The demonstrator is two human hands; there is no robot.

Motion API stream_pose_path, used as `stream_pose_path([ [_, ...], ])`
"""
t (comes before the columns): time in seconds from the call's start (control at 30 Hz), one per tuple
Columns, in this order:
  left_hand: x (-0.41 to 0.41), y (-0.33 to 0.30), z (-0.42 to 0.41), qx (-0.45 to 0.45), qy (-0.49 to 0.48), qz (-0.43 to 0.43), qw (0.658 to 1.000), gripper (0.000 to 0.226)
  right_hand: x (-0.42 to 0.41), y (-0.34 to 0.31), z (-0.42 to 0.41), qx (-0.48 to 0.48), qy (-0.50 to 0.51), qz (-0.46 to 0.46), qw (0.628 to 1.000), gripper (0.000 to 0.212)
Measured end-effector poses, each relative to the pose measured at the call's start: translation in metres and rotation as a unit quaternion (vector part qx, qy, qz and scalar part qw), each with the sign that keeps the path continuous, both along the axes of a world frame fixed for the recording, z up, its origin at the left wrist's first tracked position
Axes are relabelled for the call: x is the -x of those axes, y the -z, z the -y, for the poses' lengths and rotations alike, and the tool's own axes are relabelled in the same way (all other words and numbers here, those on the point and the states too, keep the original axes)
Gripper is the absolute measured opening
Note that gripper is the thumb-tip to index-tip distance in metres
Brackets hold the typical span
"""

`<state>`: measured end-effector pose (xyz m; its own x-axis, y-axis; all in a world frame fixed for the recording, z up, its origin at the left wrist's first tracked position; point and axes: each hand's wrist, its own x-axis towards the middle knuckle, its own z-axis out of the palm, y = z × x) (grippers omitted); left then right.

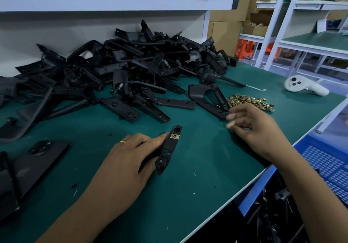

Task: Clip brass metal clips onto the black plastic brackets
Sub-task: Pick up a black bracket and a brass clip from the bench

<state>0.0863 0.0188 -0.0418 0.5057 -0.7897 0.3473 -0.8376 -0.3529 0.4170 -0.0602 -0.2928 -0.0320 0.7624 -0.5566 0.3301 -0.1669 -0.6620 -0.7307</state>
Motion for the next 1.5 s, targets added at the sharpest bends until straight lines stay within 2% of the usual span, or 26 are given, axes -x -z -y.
stream_pose_path([
  [0.2,-0.001,0.003,0.0,0.008,-0.001,-0.006,1.0,0.053,-0.003,-0.003,-0.005,0.042,-0.004,-0.026,0.999,0.038],
  [0.43,-0.001,0.003,0.0,0.007,0.001,0.002,1.0,0.051,-0.002,0.004,-0.004,0.097,0.134,-0.047,0.985,0.014],
  [0.8,-0.001,0.003,-0.001,0.011,-0.004,0.003,1.0,0.052,0.0,0.005,-0.01,0.111,0.199,-0.044,0.973,0.017],
  [0.93,-0.001,0.002,-0.001,0.015,-0.003,0.005,1.0,0.052,0.005,-0.007,-0.023,0.007,0.17,-0.02,0.985,0.014],
  [1.03,-0.001,0.002,-0.002,0.017,-0.006,0.01,1.0,0.054,0.021,-0.014,-0.057,-0.089,0.129,0.13,0.979,0.008],
  [1.1,-0.001,0.002,-0.001,0.028,-0.011,0.017,0.999,0.054,0.024,-0.014,-0.095,-0.179,0.072,0.244,0.95,0.005],
  [1.13,-0.001,0.002,0.0,0.04,-0.017,0.019,0.999,0.055,0.021,-0.012,-0.115,-0.234,0.037,0.268,0.934,0.008],
  [1.17,-0.001,0.001,-0.001,0.051,-0.023,0.018,0.998,0.055,0.016,-0.008,-0.131,-0.273,0.008,0.269,0.924,0.009],
  [1.3,-0.002,-0.001,-0.003,0.066,-0.045,0.022,0.997,0.058,-0.008,0.003,-0.162,-0.322,-0.092,0.184,0.924,0.002],
  [1.5,-0.002,-0.001,-0.003,0.084,-0.059,0.026,0.994,0.058,-0.014,0.003,-0.168,-0.415,-0.112,0.156,0.889,0.026],
])
